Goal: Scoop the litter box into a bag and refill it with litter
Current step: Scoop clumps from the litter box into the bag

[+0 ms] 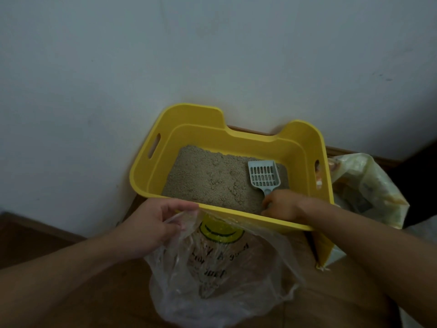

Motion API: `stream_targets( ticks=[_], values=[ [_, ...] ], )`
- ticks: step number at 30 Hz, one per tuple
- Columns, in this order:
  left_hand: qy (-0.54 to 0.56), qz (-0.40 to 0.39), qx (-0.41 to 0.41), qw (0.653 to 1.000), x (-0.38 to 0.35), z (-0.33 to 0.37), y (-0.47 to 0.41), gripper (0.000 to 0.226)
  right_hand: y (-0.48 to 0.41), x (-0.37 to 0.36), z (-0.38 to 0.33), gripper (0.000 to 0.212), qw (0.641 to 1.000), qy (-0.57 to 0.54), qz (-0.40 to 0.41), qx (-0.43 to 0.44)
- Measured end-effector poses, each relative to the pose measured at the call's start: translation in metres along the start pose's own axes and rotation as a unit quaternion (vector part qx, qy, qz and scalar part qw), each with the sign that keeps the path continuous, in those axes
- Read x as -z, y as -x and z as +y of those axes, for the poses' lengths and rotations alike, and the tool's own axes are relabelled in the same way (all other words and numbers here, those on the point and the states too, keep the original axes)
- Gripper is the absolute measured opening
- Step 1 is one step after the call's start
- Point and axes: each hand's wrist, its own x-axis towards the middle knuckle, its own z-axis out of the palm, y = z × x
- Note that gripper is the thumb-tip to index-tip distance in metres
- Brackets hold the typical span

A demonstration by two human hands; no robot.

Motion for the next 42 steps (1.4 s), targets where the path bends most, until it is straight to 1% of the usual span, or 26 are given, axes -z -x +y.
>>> stream_targets(
  ticks=[3,5,10,13,14,15,17,18,19,22,23,27,30,32,36,42],
  values=[
    [-0.003,0.006,0.008,1.000,-0.001,0.004,0.001,0.055,0.007,0.006,0.004,0.029,0.990,-0.089,0.108,-0.013],
    [-0.003,0.009,0.009,1.000,-0.001,0.005,0.002,0.053,0.010,0.008,0.006,0.021,0.980,-0.126,0.155,-0.022],
    [0.002,0.024,0.014,1.000,0.001,0.007,0.002,0.061,0.015,0.010,0.009,0.004,0.962,-0.170,0.211,-0.037],
    [0.005,0.030,0.019,0.999,0.001,0.012,0.002,0.058,0.019,0.013,0.011,0.008,0.958,-0.168,0.228,-0.033],
    [0.006,0.030,0.023,0.999,0.000,0.016,0.003,0.056,0.021,0.015,0.011,0.011,0.959,-0.163,0.230,-0.028],
    [0.006,0.030,0.028,0.999,0.000,0.019,0.003,0.054,0.023,0.017,0.011,0.021,0.960,-0.159,0.228,-0.027],
    [0.005,0.034,0.040,0.999,-0.001,0.026,0.002,0.050,0.028,0.022,0.013,0.046,0.965,-0.153,0.209,-0.045],
    [0.009,0.036,0.046,0.998,-0.001,0.029,0.001,0.049,0.030,0.025,0.013,0.051,0.968,-0.137,0.203,-0.059],
    [0.017,0.038,0.054,0.998,-0.001,0.031,0.000,0.047,0.033,0.028,0.013,0.047,0.972,-0.109,0.198,-0.070],
    [0.041,0.044,0.078,0.995,-0.002,0.034,-0.003,0.043,0.040,0.037,0.012,0.013,0.980,-0.014,0.180,-0.086],
    [0.049,0.043,0.084,0.994,-0.002,0.035,-0.005,0.040,0.043,0.039,0.010,0.011,0.980,0.013,0.177,-0.086],
    [0.084,0.050,0.103,0.990,-0.002,0.038,-0.011,0.029,0.053,0.051,0.004,0.024,0.978,0.090,0.176,-0.069],
    [0.101,0.051,0.114,0.987,-0.002,0.041,-0.012,0.029,0.061,0.060,0.000,0.014,0.973,0.153,0.168,-0.050],
    [0.106,0.051,0.117,0.986,-0.002,0.041,-0.013,0.028,0.065,0.064,0.000,0.013,0.971,0.174,0.158,-0.040],
    [0.117,0.056,0.122,0.984,0.002,0.042,-0.013,0.028,0.068,0.064,0.003,0.019,0.971,0.183,0.148,-0.046],
    [0.131,0.078,0.120,0.981,0.007,0.042,-0.012,0.027,0.060,0.049,0.000,0.032,0.981,0.138,0.125,-0.055]
  ],
)
